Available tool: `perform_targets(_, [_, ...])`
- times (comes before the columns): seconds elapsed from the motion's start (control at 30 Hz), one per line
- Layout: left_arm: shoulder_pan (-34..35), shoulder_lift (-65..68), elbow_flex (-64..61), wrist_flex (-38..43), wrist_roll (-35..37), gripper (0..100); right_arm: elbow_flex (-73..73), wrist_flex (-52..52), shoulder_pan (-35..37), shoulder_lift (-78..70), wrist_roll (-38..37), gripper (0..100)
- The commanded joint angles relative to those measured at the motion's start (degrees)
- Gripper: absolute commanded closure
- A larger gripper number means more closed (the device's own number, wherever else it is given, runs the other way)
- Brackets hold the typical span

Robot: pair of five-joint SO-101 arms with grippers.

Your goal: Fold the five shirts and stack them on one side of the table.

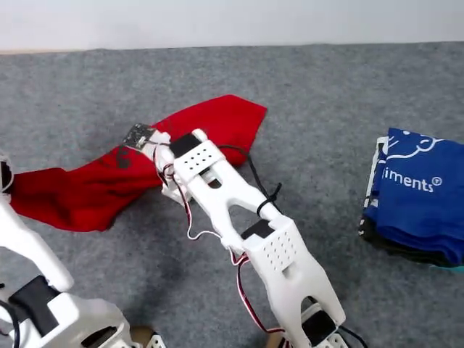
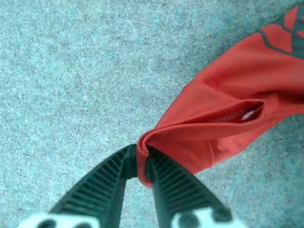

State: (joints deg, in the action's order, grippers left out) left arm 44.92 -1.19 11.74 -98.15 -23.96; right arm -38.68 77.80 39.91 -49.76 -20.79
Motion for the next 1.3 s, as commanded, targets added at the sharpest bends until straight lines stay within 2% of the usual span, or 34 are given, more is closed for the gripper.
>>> perform_targets(0.0, [-0.1,-0.3,1.8,1.1,0.0,100,-0.6,-0.9,-1.9,0.3,-0.7,96.9])
perform_targets(0.03, [-0.4,-0.3,1.8,1.1,0.0,100,-1.5,-0.3,-1.9,0.5,-0.7,99.6])
perform_targets(0.33, [-5.9,-0.9,2.1,1.1,0.0,100,-22.6,15.3,-4.9,0.9,-0.8,98.8])
perform_targets(0.5, [-7.0,-1.0,2.2,1.1,0.1,100,-36.7,25.0,-6.7,0.5,-4.4,98.8])
perform_targets(0.57, [-7.0,-1.0,2.2,1.1,0.1,100,-37.5,25.4,-7.8,1.2,-4.6,98.8])
perform_targets(0.73, [-6.2,-1.1,3.5,0.2,0.1,100,-28.7,25.4,-8.5,7.7,-4.6,98.8])
perform_targets(0.93, [-5.7,-1.0,7.6,-1.0,0.0,100,-4.4,25.2,-7.8,22.5,-4.7,98.8])
perform_targets(1.07, [-6.0,-1.0,7.3,-1.0,0.0,100,8.8,25.0,-7.2,25.9,-4.7,98.8])
perform_targets(1.27, [-6.0,-1.0,7.3,-1.0,0.0,100,13.5,24.7,-6.2,26.4,-4.8,98.8])
